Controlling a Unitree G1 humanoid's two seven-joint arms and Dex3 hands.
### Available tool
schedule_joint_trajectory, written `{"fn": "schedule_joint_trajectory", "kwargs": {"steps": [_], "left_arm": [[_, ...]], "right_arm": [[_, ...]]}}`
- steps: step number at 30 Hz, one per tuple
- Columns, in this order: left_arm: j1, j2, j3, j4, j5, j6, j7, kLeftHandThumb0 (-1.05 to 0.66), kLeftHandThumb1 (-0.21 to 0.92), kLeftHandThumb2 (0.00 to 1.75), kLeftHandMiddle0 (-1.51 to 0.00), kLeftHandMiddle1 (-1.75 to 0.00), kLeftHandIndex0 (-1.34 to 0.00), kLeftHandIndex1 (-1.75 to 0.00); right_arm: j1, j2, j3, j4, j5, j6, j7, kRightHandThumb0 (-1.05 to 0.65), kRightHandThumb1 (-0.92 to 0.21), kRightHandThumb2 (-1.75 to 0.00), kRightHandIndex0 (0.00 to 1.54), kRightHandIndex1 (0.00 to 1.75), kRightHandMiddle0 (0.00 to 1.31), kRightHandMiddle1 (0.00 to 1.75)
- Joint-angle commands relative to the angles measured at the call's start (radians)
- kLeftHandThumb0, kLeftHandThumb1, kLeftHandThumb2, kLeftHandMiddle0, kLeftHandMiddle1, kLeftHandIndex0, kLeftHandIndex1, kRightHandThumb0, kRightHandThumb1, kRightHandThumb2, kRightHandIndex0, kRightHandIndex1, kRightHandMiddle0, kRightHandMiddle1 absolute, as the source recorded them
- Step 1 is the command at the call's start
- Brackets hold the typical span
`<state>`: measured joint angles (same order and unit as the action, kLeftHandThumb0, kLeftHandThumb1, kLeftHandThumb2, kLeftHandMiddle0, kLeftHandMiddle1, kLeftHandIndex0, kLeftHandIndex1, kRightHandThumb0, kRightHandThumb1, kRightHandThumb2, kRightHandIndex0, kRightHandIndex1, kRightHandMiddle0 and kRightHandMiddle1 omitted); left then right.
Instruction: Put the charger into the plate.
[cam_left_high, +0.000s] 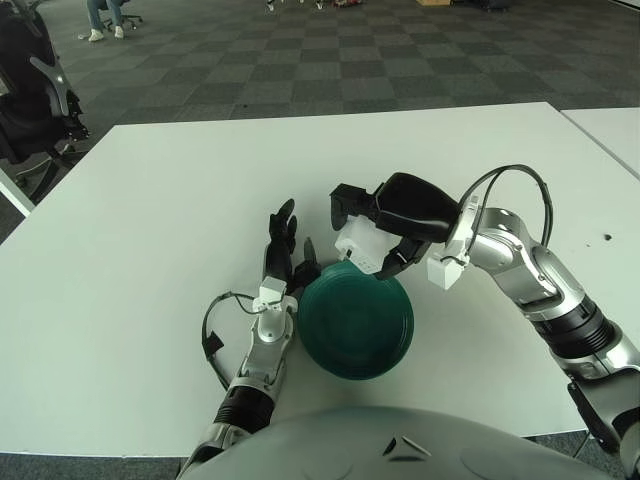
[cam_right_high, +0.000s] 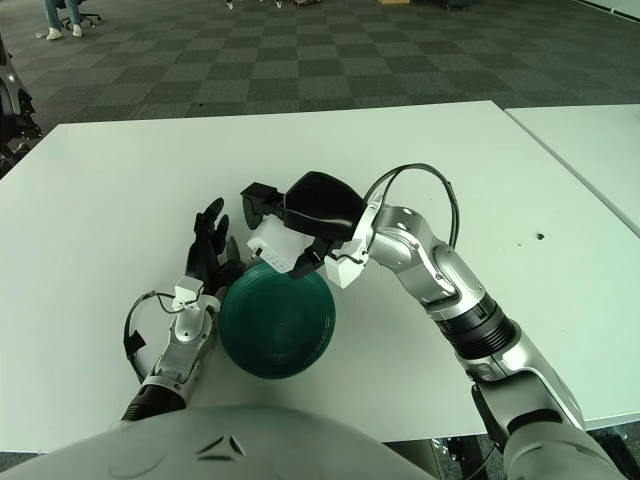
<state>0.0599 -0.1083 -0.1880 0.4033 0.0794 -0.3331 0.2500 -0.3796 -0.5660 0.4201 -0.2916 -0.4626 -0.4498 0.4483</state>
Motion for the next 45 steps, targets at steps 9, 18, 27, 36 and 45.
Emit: {"fn": "schedule_joint_trajectory", "kwargs": {"steps": [9, 18, 27, 36, 45], "left_arm": [[0.113, -0.065, -0.012, 0.121, -0.033, 0.078, -0.029, -0.84, 0.92, 1.02, -0.44, -0.1, 0.0, -0.64], [0.128, -0.083, 0.002, 0.018, -0.172, 0.193, -0.119, -0.74, 0.92, 1.02, -0.37, -0.05, 0.0, -0.67], [0.164, -0.062, -0.038, -0.081, -0.156, 0.289, -0.095, -0.66, 0.92, 1.04, -0.38, -0.05, 0.0, -0.74], [0.085, -0.076, 0.036, 0.049, -0.147, 0.227, -0.024, -0.57, 0.92, 0.99, -0.49, -0.11, 0.0, -0.9], [-0.1, -0.16, 0.191, 0.34, -0.295, 0.135, 0.002, -0.51, 0.92, 0.91, -0.49, -0.39, -0.1, -1.06]], "right_arm": [[0.057, 0.011, 0.098, 0.015, -0.038, -0.167, 0.06, -0.43, -0.48, -1.11, 1.07, 1.75, 0.48, 1.75], [0.04, 0.037, 0.152, 0.055, -0.215, -0.309, 0.02, -0.42, -0.51, -1.08, 1.05, 1.75, 0.47, 1.75], [0.021, 0.068, 0.168, 0.126, -0.34, -0.358, -0.015, -0.43, -0.49, -1.1, 0.98, 1.75, 0.48, 1.75], [0.096, 0.086, 0.15, 0.135, -0.437, -0.342, -0.123, -0.4, -0.65, -0.89, 0.79, 1.75, 0.37, 1.75], [0.152, 0.08, 0.128, 0.095, -0.605, -0.282, -0.235, -0.67, -0.91, -0.73, 0.32, 0.86, 0.07, 1.33]]}}
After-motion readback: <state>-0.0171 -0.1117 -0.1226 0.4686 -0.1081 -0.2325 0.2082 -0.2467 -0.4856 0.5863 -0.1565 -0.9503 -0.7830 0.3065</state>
